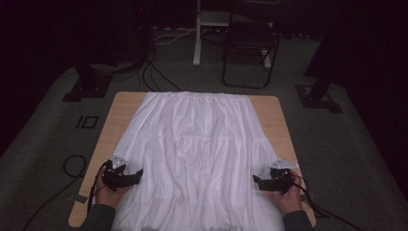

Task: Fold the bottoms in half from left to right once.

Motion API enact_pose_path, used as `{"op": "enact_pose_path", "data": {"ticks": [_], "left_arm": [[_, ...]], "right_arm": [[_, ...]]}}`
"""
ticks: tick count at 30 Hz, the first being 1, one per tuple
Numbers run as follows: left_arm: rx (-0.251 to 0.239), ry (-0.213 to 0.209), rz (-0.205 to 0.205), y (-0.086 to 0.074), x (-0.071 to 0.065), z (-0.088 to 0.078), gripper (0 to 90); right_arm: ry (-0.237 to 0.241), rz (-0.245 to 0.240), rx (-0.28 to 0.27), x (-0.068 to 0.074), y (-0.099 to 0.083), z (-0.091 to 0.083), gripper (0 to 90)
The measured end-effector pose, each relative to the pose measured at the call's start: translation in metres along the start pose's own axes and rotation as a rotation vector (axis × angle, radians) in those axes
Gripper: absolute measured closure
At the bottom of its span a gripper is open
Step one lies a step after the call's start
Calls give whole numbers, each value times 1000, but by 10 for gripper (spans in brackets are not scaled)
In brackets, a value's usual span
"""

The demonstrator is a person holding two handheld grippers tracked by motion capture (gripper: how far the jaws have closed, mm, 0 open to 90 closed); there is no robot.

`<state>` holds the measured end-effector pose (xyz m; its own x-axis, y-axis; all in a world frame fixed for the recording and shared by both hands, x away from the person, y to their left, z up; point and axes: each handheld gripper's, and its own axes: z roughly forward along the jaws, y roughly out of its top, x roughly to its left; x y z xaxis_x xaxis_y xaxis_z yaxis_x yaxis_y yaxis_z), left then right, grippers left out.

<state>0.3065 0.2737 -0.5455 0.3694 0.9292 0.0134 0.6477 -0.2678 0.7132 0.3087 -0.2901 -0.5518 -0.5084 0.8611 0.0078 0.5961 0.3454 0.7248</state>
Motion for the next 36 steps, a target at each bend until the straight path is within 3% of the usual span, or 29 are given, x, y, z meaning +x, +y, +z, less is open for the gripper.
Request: {"op": "enact_pose_path", "data": {"ticks": [6, 9, 17, 19, 21, 25, 29, 32, 36], "left_arm": [[-1, 3, -3, 0, 0, 0, 172], [-6, 9, -10, 0, 0, 0, 184], [-17, 35, -37, 1, 1, 0, 269], [-26, 33, -45, 2, 2, -3, 345], [-38, 49, -39, 4, 3, -8, 341], [-83, 103, -53, 4, 18, -25, 298], [-42, 100, -155, -9, 44, -30, 208], [23, 101, -192, -23, 58, -31, 160], [20, 78, -205, -30, 59, -36, 151]], "right_arm": [[1, 4, 0, 0, 0, 0, 97], [22, -19, 0, -2, 1, 1, 97], [34, -30, 1, -3, 2, 2, 100], [33, -29, 0, -3, 2, 2, 100], [33, -29, 0, -3, 2, 2, 100], [34, -30, 1, -4, 2, 2, 100], [36, -31, 0, -3, 2, 2, 100], [36, -31, 0, -3, 2, 2, 101], [36, -31, 0, -3, 2, 2, 101]]}}
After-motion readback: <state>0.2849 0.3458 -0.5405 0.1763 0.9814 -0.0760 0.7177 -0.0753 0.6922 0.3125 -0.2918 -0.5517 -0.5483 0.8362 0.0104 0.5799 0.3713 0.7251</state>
